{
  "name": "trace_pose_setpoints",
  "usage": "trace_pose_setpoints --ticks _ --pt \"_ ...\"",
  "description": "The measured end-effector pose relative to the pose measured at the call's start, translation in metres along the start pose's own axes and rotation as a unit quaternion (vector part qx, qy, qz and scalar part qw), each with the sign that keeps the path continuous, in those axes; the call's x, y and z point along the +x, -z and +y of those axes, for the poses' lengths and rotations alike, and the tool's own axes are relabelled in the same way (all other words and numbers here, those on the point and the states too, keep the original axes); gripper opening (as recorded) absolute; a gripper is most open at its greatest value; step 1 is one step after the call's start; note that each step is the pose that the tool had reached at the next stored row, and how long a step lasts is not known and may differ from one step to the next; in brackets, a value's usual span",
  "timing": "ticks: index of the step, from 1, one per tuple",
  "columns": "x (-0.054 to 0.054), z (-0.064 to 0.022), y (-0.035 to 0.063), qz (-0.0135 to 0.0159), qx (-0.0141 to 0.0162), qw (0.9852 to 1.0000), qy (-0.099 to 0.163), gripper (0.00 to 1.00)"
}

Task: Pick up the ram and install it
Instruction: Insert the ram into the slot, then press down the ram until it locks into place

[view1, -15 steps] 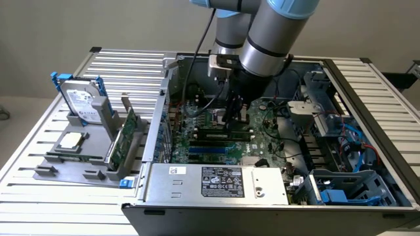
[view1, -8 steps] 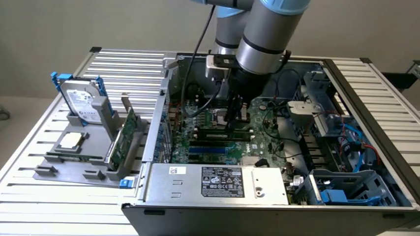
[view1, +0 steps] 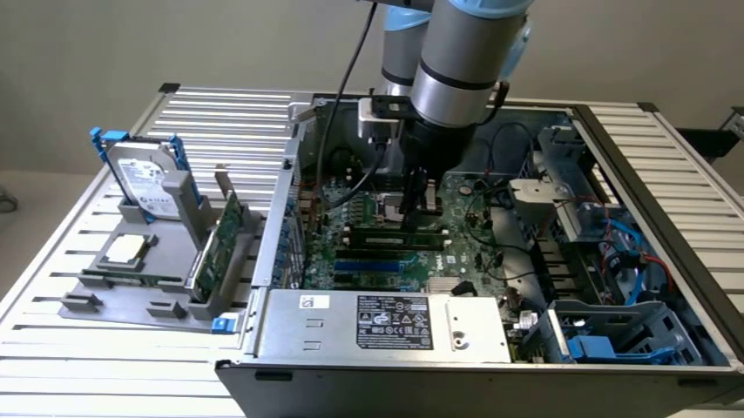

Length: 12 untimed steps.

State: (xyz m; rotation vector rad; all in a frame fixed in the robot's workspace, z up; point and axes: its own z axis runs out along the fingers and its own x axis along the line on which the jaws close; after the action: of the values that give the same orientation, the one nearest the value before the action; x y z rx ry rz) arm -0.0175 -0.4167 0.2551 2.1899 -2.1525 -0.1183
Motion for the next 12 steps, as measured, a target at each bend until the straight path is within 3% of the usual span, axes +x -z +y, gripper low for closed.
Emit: trace_pose_setpoints --ticks 2,12 --pt "-0.0001 0.0017 0.0002 -0.0001 0.0047 1.0 0.0 0.4" --pt "0.0 0.0018 0.0003 0.0002 0.0047 1.0 0.0 0.4"
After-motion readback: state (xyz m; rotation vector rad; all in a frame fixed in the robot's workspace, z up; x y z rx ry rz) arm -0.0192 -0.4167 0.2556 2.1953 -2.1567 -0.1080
